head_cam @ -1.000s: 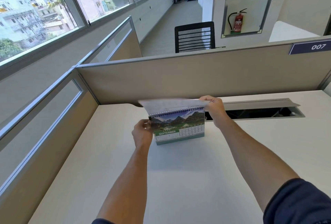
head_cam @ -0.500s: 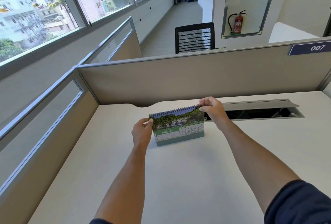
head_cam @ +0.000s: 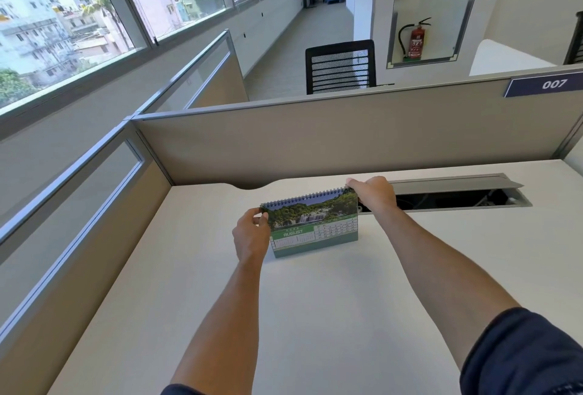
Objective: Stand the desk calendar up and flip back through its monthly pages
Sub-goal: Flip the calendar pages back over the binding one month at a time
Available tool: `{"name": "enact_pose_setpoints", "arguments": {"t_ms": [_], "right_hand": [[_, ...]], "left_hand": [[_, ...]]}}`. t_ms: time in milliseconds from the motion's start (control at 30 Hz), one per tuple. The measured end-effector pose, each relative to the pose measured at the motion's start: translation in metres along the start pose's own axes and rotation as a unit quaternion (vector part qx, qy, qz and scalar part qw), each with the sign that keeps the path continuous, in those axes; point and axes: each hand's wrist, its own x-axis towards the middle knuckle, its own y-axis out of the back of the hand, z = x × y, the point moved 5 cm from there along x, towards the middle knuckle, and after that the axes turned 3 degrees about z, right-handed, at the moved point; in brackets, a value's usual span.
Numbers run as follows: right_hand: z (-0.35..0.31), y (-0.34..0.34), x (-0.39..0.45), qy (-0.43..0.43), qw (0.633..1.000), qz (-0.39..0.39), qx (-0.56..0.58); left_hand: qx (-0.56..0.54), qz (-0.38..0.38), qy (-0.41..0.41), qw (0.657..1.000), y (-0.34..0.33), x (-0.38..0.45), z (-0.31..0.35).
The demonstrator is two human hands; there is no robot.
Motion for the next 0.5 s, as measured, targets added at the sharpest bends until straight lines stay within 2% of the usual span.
{"name": "enact_pose_setpoints", "arguments": {"t_ms": [333, 500], "right_hand": [[-0.0053, -0.0022, 0.0016, -0.001, 1.000, -0.002, -0.024], [-0.0036, -0.0069, -0.0004, -0.017, 1.000, -0.020, 0.011]], "left_hand": [[0.007, 0.004, -0.005, 1.000, -0.0010, 0.0015, -0.0011], [0.012, 0.006, -0.007, 1.000, -0.0009, 0.0003, -0.0003]]}}
